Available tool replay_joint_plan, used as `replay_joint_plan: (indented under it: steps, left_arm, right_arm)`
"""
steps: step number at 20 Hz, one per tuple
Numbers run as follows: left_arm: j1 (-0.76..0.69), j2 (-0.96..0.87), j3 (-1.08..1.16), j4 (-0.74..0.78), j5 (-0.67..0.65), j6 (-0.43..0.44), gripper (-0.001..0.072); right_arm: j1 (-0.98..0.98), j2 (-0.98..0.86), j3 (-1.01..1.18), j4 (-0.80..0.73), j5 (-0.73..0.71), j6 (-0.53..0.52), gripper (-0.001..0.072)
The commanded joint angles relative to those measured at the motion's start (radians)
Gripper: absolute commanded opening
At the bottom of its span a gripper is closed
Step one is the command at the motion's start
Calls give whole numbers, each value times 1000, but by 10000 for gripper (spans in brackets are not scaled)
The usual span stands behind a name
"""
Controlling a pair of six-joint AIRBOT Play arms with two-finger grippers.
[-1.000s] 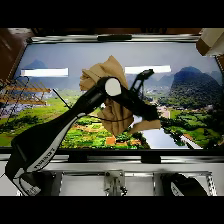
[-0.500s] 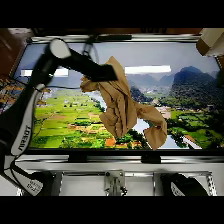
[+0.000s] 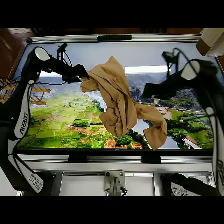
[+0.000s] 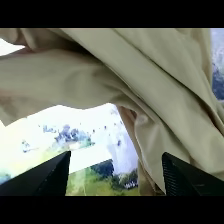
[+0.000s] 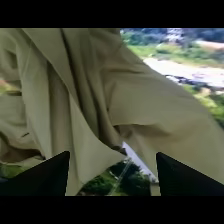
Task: Fold the shirts.
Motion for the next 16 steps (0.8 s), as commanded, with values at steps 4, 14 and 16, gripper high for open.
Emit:
replay_joint_plan:
  steps: [4, 14, 16]
  left_arm:
    - [-50, -129, -2, -5, 220, 2, 672]
    - [-20, -181, -2, 6, 235, 31, 316]
    - [-19, -181, -2, 6, 235, 32, 146]
  right_arm:
    - [66, -257, -11, 223, -17, -149, 657]
    - [206, -339, -11, 150, -167, -95, 528]
    - [205, -338, -11, 159, -183, -83, 68]
